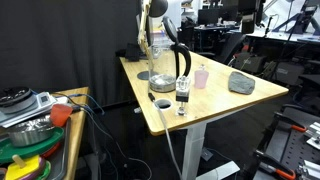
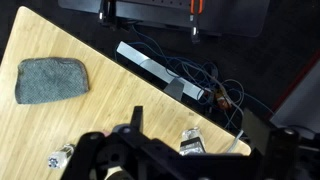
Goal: Unfold the towel
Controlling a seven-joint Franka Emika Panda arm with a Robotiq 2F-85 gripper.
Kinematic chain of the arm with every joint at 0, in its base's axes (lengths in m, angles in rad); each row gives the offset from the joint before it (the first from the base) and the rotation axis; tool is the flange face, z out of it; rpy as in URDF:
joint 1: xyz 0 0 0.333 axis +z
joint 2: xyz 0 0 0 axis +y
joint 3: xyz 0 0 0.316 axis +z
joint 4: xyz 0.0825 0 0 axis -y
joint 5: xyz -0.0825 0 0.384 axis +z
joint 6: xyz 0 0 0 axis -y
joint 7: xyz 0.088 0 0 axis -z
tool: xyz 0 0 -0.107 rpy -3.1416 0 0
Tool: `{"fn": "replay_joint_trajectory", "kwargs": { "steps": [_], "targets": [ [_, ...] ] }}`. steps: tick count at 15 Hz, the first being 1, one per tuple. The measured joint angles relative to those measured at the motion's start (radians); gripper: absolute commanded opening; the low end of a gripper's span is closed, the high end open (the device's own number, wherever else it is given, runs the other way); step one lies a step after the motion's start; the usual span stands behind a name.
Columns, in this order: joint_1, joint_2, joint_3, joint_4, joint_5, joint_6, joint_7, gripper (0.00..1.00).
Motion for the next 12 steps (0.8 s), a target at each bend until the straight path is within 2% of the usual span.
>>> {"fn": "replay_joint_trajectory", "kwargs": {
  "steps": [5, 9, 12],
  "targets": [
    [-0.001, -0.001, -0.020, -0.011, -0.001, 0.000, 0.017, 1.00],
    [-0.025, -0.005, -0.093, -0.058, -0.001, 0.003, 0.049, 1.00],
    [-0.078, -0.014, -0.167, -0.109, -0.005, 0.007, 0.057, 1.00]
  ]
}}
